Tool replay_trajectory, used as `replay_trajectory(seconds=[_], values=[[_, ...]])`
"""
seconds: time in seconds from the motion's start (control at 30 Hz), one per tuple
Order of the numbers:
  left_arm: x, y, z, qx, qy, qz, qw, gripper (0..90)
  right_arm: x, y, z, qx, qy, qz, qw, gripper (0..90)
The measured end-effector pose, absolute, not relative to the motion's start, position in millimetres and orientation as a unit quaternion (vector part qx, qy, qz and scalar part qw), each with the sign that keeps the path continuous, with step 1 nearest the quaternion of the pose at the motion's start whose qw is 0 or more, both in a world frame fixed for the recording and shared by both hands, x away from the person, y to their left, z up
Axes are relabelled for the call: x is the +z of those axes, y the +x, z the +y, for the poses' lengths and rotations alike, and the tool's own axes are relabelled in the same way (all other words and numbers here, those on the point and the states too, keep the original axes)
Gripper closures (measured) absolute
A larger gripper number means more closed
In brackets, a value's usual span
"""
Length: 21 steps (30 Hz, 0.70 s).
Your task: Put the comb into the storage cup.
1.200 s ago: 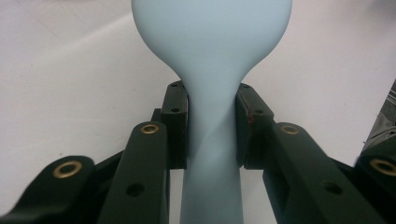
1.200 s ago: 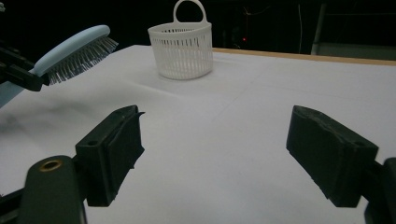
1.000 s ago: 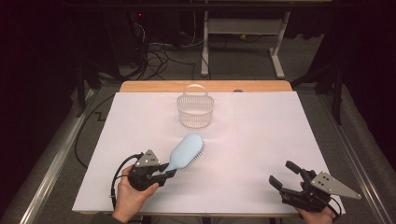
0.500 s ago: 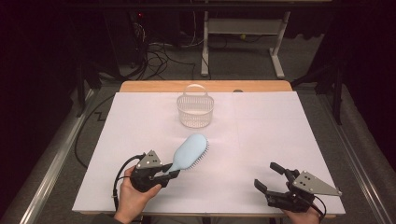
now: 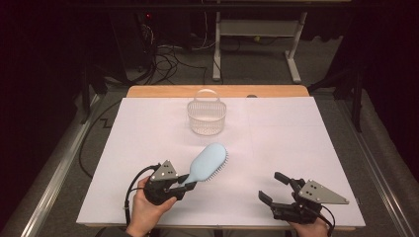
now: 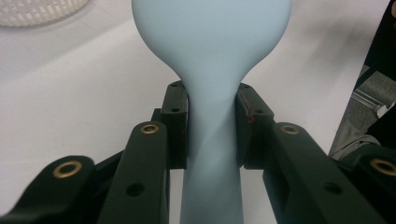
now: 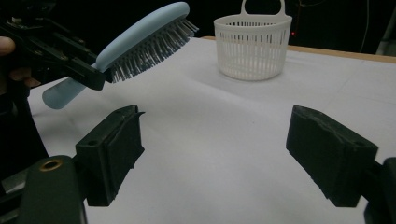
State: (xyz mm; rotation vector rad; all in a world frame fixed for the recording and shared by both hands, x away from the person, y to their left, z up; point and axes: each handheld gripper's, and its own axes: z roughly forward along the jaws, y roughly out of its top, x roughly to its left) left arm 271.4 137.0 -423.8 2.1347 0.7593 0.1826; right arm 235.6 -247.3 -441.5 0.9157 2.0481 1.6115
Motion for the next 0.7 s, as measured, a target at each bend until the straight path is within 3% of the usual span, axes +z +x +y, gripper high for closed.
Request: replay_trajectory(seconds=[0.7], values=[[-422.2,265.9,125.1,0.073,0.854,0.287,0.428,69.7,-443.0,242.5,-202.6,0.56,0.306,0.754,0.159,20.0]])
